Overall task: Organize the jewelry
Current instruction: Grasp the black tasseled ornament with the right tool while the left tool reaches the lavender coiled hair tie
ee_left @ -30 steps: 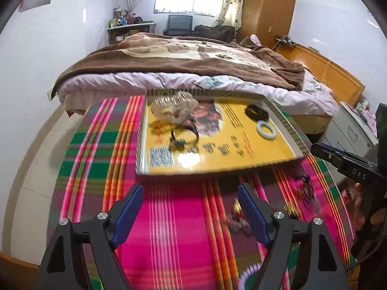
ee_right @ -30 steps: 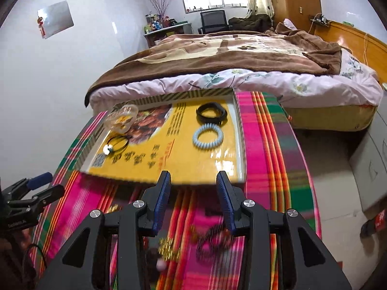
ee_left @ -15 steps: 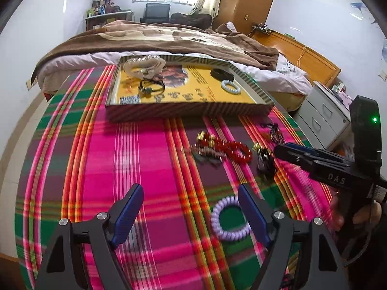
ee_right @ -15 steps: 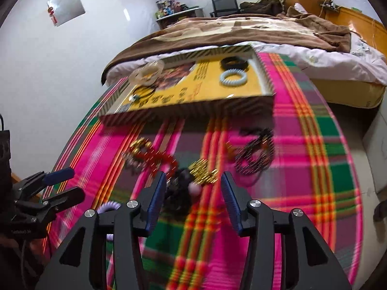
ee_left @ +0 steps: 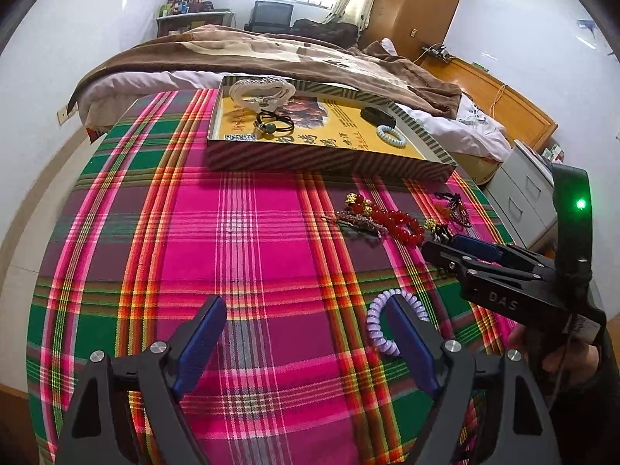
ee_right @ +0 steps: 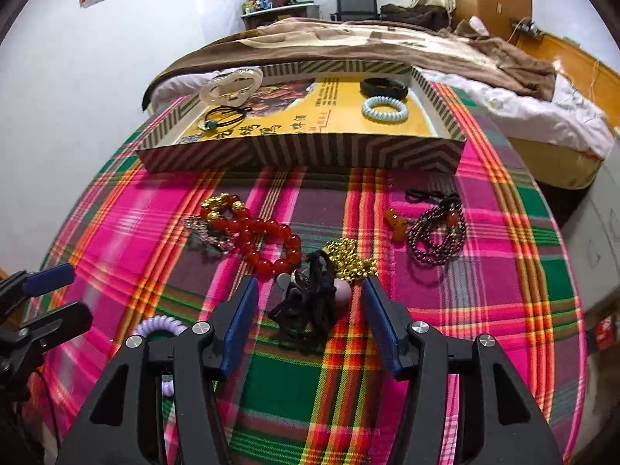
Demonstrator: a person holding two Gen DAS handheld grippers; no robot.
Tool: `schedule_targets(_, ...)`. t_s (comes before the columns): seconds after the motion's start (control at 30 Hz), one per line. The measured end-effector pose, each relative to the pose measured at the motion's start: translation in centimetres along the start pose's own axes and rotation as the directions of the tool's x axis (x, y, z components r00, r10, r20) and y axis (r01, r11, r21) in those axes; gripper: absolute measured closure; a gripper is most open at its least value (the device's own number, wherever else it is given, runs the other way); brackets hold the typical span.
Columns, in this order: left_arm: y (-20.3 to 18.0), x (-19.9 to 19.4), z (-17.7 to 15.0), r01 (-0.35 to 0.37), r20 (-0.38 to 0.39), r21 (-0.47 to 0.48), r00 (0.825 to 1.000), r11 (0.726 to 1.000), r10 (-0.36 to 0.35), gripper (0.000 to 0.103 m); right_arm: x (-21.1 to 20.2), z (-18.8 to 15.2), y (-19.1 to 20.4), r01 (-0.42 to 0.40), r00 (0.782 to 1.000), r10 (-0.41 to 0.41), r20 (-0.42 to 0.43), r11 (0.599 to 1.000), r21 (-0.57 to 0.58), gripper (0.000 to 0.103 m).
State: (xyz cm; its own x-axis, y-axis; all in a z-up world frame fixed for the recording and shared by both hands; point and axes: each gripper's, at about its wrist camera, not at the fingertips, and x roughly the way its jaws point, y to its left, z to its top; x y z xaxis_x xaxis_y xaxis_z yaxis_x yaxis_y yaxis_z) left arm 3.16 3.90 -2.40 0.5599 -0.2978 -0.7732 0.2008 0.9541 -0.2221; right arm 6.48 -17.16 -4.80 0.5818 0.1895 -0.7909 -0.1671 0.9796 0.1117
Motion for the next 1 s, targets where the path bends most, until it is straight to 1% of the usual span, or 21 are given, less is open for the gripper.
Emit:
schedule_targets(0.07, 0.0, 0.1, 0.0, 0.001, -0.003, -0.003, 1.0, 1.0, -0.001, 0.019, 0.0, -0.1, 0.1, 0.021, 1.0, -0.021, 0.002, 1.0, -0.006, 0.047)
schedule_targets(0.13, 0.0, 0.2, 0.0, 0.002, -0.006, -0.006, 1.0, 1.0, -0.002, 0.019, -0.1, -0.1, 0.0, 0.023, 1.0, -0.023, 0.002, 1.0, 0.001, 0.047)
schedule_targets(0.2, 0.0, 0.3, 0.0, 0.007, -0.012, -0.012, 1.0, 1.0, -0.007, 0.019, -0.2, -0.2, -0.3, 0.023, 1.0, -0.023, 0.005, 1.0, 0.011, 0.049)
schedule_targets(0.27, 0.0, 0.4, 0.0, 0.011, -0.014, -0.015, 1.0, 1.0, -0.011, 0.019, -0.4, -0.4, -0.5, 0.029, 1.0, -0.029, 0.009, 0.999, 0.015, 0.063)
schedule_targets(0.33, -0.2, 0.5, -0.1, 0.027, -0.015, -0.016, 1.0, 1.0, -0.027, 0.019, -0.7, -0.6, -0.6, 0.038, 0.999, -0.038, 0.013, 0.999, 0.016, 0.068)
schedule_targets(0.43, -0.4, 0.8, 0.0, 0.029, -0.025, -0.022, 0.999, 0.999, -0.03, 0.019, -0.9, -0.7, -1.0, 0.026, 1.0, -0.026, 0.016, 0.999, 0.026, 0.072)
schedule_targets(0.53, -0.8, 1.1, 0.0, 0.031, -0.033, -0.021, 0.999, 0.999, -0.031, 0.019, -1.4, -0.9, -1.4, 0.008, 0.999, -0.009, 0.036, 0.999, 0.035, 0.084)
schedule_targets(0.63, -1.4, 1.4, 0.0, 0.026, -0.049, -0.002, 0.998, 1.0, -0.026, 0.019, -1.7, -1.2, -1.7, 0.0, 0.999, -0.001, 0.043, 0.999, 0.039, 0.085)
schedule_targets(0.8, -2.4, 2.2, -0.2, 0.031, -0.076, 0.024, 0.997, 0.999, -0.029, 0.019, -2.6, -1.5, -2.7, -0.017, 0.998, 0.012, 0.068, 0.998, 0.068, 0.092)
schedule_targets(0.97, -3.5, 2.6, -0.2, 0.031, -0.085, 0.052, 0.996, 0.998, -0.027, 0.019, -4.0, -1.9, -3.8, -0.036, 0.995, 0.028, 0.097, 0.996, 0.087, 0.092)
schedule_targets(1.0, -3.8, 2.8, -0.2, 0.019, -0.087, 0.061, 0.996, 0.998, -0.014, 0.019, -4.4, -2.0, -4.0, -0.04, 0.994, 0.031, 0.105, 0.995, 0.087, 0.092)
